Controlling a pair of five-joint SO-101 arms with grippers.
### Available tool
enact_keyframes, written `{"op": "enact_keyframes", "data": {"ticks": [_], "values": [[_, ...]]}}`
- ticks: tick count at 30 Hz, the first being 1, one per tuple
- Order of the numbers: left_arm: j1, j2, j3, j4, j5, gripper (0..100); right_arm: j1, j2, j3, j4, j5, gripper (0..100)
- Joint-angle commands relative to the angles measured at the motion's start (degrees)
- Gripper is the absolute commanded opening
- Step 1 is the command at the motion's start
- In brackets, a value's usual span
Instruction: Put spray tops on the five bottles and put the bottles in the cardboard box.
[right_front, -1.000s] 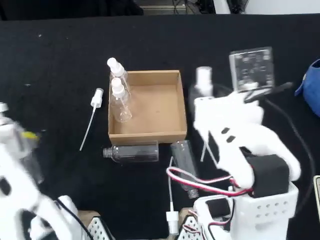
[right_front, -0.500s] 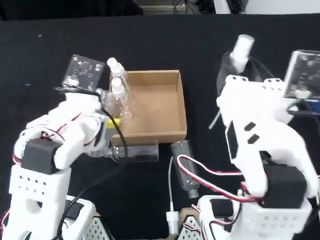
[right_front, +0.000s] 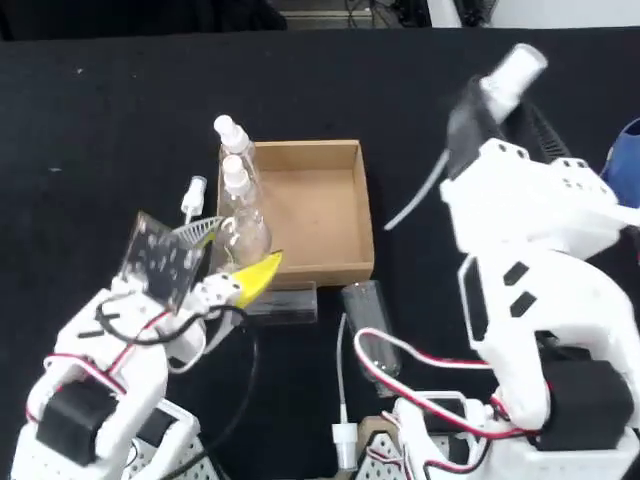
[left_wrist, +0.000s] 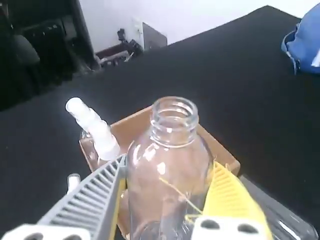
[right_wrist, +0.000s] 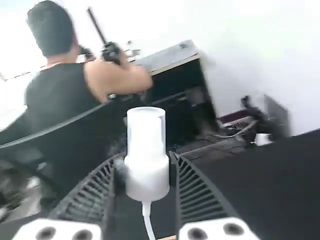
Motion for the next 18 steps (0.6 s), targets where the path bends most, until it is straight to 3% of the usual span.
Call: {"op": "enact_keyframes", "data": {"ticks": [1, 6, 13, 18], "values": [[0.57, -4.13, 3.91, -4.92, 0.53, 3, -8.62, -0.57, -2.59, -3.96, -0.44, 1.2], [0.57, -4.57, 10.24, -12.84, 0.70, 3, -12.66, -0.92, 0.22, -10.20, -0.35, 1.2], [-2.15, -4.57, 19.91, -22.24, 8.88, 3, -12.84, -1.01, 8.57, -21.10, -0.79, 1.2], [-3.21, -4.66, 24.66, -27.87, 12.40, 3, -15.47, -1.01, 9.10, -22.86, -0.62, 1.2]]}}
